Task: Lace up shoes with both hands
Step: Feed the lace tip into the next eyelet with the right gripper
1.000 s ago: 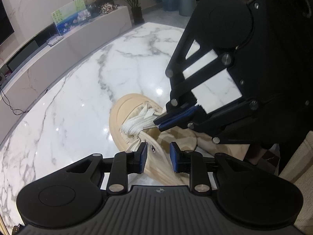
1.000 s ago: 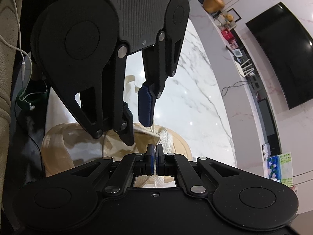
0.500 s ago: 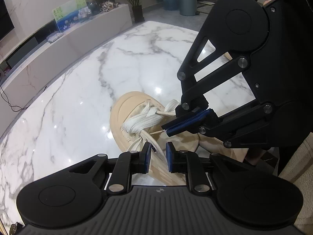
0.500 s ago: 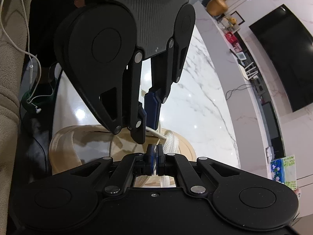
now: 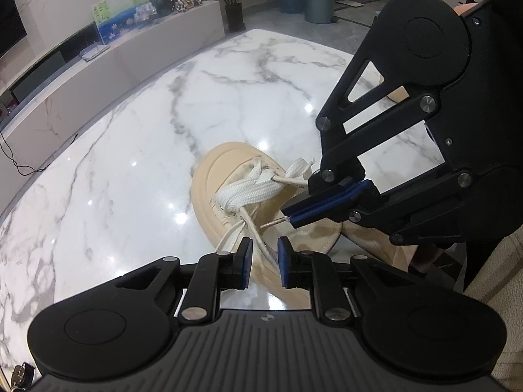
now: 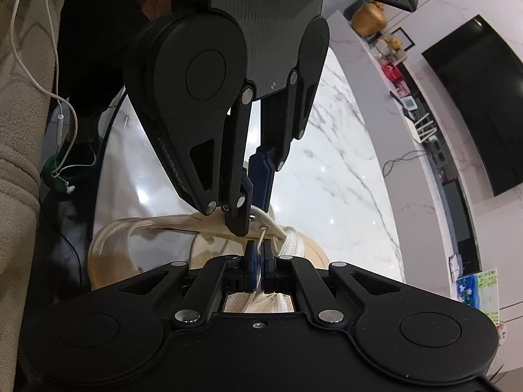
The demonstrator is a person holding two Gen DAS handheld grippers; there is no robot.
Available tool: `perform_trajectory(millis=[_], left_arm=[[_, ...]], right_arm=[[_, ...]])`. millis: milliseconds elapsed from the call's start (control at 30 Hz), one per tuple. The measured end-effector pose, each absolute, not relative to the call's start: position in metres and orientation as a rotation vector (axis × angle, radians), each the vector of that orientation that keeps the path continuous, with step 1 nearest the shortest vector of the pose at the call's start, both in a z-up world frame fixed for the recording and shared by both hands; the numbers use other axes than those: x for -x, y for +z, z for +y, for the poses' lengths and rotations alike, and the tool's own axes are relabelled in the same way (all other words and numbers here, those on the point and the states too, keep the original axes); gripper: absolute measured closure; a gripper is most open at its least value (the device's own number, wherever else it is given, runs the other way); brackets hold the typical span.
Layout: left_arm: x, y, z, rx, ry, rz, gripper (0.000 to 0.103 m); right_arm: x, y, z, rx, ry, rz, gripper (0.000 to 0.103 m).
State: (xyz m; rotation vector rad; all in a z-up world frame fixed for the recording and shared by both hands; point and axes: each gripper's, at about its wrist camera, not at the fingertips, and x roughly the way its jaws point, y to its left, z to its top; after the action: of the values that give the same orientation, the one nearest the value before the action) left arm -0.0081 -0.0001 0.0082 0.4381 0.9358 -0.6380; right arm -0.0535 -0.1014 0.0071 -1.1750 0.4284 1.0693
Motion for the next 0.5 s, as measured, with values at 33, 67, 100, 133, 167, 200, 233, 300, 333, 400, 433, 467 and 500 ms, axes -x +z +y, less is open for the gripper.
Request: perform_trajectory(millis=[33,67,100,133,167,200,233,300,333,400,433,467,500], left_arm=[[0.0079,0.0079,0.0004,-0.438,-0.638,0.936,0.088],[0.0081,0.0078,0.0006,-0.439,-0.637,0.935,0.088],[0.0083,0.0077,0.0008,-0.440,-0.637,0.935,0.088],[0.0082,0.0076,0.0007,-0.441,-0.637,0.934,0.088],[0.0081,0.0075,0.0007,-0.442,-0.638,0.934,0.088],[0.0080,0.0074,0.0004,-0.444,-0.639,0.933,0.088],[0.0077,0.0074,0.0004,-0.446,-0.639,0.933,0.088],[0.0075,0.0074,-0.0025,-0.444,-0.637,0.934,0.088],[0.0075,0.0073,-0.0054,-0.444,-0.635,0.935,0.088],[0.0078,0.0072,-0.0035,-0.443,-0.636,0.934,0.087],[0.0081,0.0063,-0.0039,-0.444,-0.636,0.933,0.087],[0.0085,0.0062,-0.0045,-0.447,-0.636,0.932,0.087],[0.0090,0.0062,-0.0050,-0.449,-0.636,0.932,0.087]], right_arm=[[0.0534,0.0070,-0.1011,1.175,1.071,0.428,0.103],[0.0528,0.0064,-0.1006,1.175,1.069,0.429,0.103],[0.0520,0.0057,-0.1001,1.175,1.067,0.430,0.103],[0.0515,0.0052,-0.0999,1.175,1.068,0.430,0.103],[0.0511,0.0049,-0.0998,1.174,1.069,0.430,0.103],[0.0507,0.0046,-0.0999,1.173,1.071,0.429,0.103],[0.0503,0.0043,-0.1000,1.172,1.073,0.428,0.103],[0.0513,0.0042,-0.1012,1.172,1.077,0.424,0.103],[0.0519,0.0042,-0.1019,1.172,1.080,0.422,0.103],[0.0528,0.0051,-0.1018,1.170,1.085,0.419,0.103],[0.0527,0.0051,-0.1017,1.170,1.085,0.417,0.103],[0.0525,0.0051,-0.1015,1.170,1.085,0.416,0.103],[0.0521,0.0048,-0.1010,1.171,1.084,0.416,0.103]])
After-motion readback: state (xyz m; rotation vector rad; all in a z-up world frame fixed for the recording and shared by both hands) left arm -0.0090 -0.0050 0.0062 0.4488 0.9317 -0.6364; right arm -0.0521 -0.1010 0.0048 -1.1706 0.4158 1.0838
